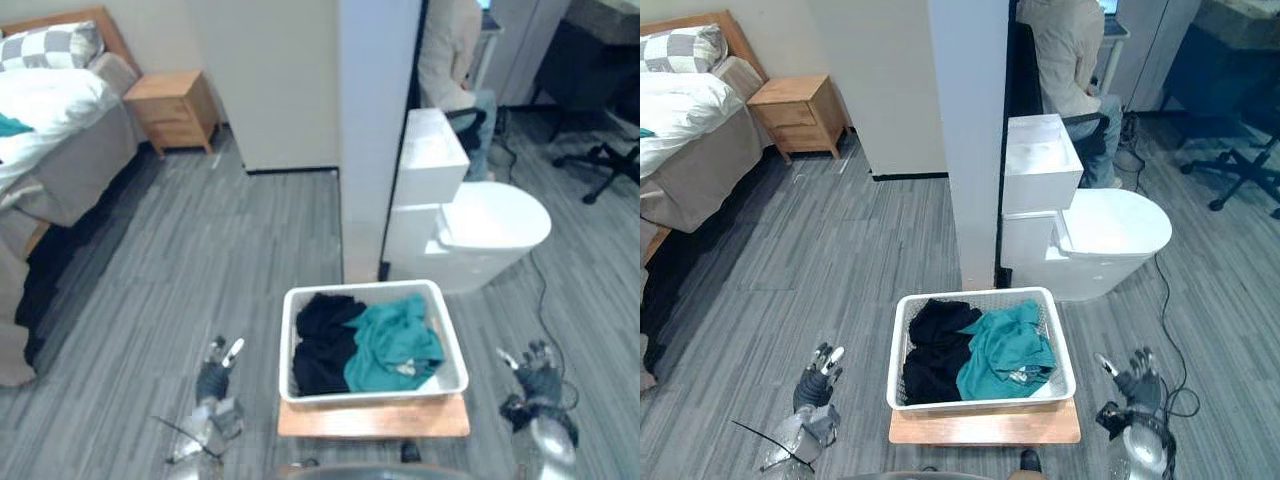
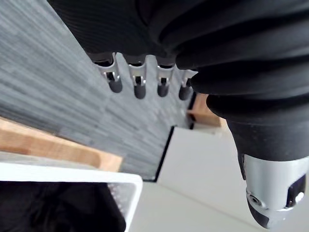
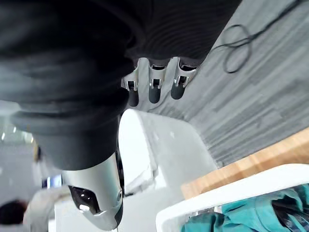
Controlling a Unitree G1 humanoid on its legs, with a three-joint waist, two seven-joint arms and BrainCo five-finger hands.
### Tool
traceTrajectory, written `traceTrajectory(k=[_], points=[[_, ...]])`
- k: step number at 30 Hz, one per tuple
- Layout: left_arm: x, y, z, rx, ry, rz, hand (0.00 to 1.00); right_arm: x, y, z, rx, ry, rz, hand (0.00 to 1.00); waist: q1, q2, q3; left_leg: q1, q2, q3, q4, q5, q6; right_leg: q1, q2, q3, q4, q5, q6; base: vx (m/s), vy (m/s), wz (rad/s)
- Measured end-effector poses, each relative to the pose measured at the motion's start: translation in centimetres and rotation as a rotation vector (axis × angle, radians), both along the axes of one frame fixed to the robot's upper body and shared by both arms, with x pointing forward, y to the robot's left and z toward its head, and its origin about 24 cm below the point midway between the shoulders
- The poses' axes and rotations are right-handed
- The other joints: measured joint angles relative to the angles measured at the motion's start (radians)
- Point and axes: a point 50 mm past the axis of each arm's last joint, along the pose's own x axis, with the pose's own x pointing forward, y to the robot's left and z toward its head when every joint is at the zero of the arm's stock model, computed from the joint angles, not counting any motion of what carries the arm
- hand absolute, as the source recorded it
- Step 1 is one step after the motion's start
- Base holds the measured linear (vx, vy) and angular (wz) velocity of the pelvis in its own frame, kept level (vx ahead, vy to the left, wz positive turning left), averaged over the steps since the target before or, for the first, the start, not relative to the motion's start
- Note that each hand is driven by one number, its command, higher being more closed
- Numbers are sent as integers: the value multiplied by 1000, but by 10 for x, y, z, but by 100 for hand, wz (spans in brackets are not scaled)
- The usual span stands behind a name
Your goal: Pick up the laundry basket with both hands and put the clothes into the washing machine.
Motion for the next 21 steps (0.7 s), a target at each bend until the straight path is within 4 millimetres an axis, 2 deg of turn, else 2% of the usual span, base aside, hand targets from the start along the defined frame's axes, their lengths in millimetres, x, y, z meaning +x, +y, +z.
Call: traceTrajectory(k=[2,4,7,9,10,12,13,15,17,21], points=[[6,-3,3,3,-18,-32,0,8,-2,12,-90,4,81,0,0,-3,0,1,3,-3,-2,0,0,8,2,-11,-10,0,0,118,-9,7],[14,-17,4,2,-25,-112,0,22,-9,27,-193,6,191,0,-1,-3,1,-2,6,-4,-7,0,0,6,5,-21,-16,0,0,64,-40,2],[24,-34,-1,39,-2,-247,0,39,-16,36,-254,35,302,0,-4,-9,13,-5,11,-5,-17,0,0,3,10,-25,-22,1,-1,5,-35,1],[35,-39,-4,82,19,-308,0,50,-15,35,-260,59,352,0,-7,-14,28,-17,13,-8,-17,0,0,-7,12,-27,-23,6,-5,-77,-31,1],[43,-40,-5,101,29,-331,0,59,-13,35,-265,66,380,0,-7,-18,41,-32,14,-8,-16,6,7,-22,14,-27,-25,17,-7,-129,-34,1],[74,-37,6,195,19,-363,0,91,2,46,-285,35,454,0,-10,-30,109,-79,13,-14,-17,38,7,-64,14,-30,-29,48,-14,-176,-37,7],[82,-35,9,220,20,-373,0,100,6,50,-294,24,471,0,-11,-32,127,-91,14,-16,-18,46,8,-75,15,-30,-28,56,-13,-220,-42,10],[109,-35,22,296,15,-382,0,131,22,68,-311,-31,522,0,-15,-34,187,-125,14,-22,-19,71,8,-109,15,-29,-27,75,-21,-247,-46,8],[124,-35,29,335,15,-370,0,147,32,82,-325,-72,549,0,-12,-36,214,-152,16,-25,-22,90,3,-137,18,-28,-25,89,-28,-197,-41,4],[146,-37,45,396,7,-363,0,164,40,99,-338,-129,529,0,-13,-43,262,-168,17,-18,-62,125,-2,-177,21,-19,-21,106,-34,-154,-36,-4]])
